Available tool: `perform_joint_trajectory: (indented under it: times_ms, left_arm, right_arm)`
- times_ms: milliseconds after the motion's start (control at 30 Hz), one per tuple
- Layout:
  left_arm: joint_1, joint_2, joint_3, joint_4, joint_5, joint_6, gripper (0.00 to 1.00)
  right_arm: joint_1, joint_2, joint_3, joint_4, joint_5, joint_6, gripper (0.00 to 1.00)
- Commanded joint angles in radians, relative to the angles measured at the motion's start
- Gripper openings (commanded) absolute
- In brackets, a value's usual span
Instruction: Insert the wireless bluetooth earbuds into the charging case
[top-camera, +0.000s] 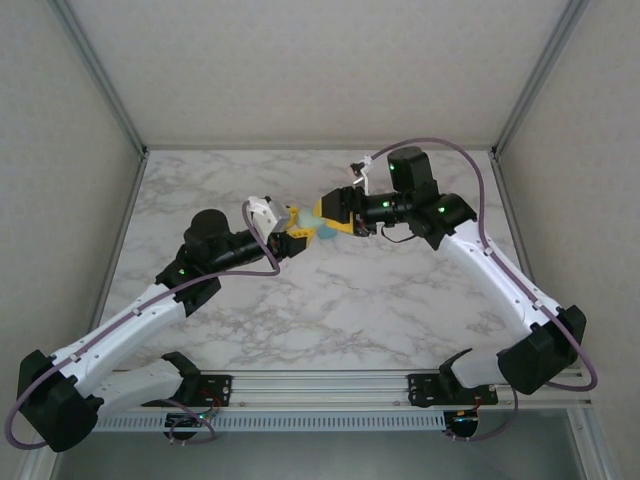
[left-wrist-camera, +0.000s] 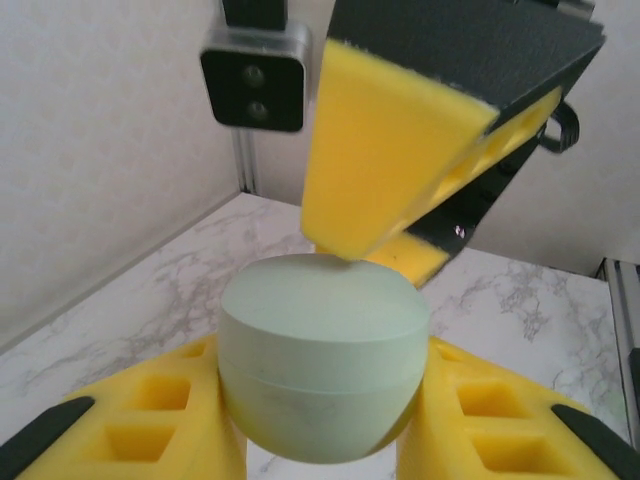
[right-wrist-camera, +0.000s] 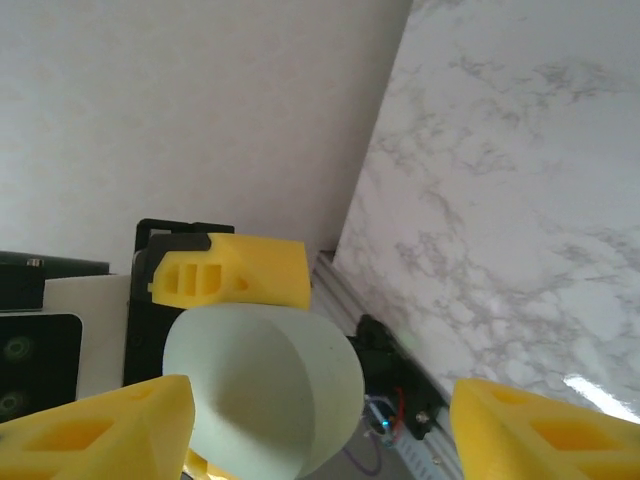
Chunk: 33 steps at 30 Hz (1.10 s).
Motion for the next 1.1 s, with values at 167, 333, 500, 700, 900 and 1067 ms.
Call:
perform_joint_trajectory:
  times_ms: [167,333,500,700,900,1067]
  left_arm:
    - [-0.011,0.002,0.037,0.114,0.025,-0.067,0.18]
    - [-0.011,0.008,0.036,0.136,0.03,-0.084,0.18]
    - [-0.011,0.01,0.034,0.134,0.029,-0.086,0.18]
    - [-0.01,0.016,0.032,0.127,0.017,-0.08,0.18]
    - [-0.011,0.033,0.036,0.131,0.023,-0.083,0.19]
    - [-0.011,0.036,0.038,0.121,0.024,-0.08,0.19]
  right_arm:
    - [-0.01,-0.025,-0.136,0.406,-0.18,0.274,0.65]
    - [-0.009,-0.012,-0.171,0.501,-0.192,0.339,0.61]
    - [-0.007,0.007,-0.186,0.566,-0.207,0.377,0.54]
    - [-0.007,0.009,-0.193,0.58,-0.224,0.38,0.47]
    - [-0.001,0.0,-0.197,0.564,-0.231,0.362,0.44]
    - [0.005,-0.005,-0.191,0.552,-0.23,0.346,0.45]
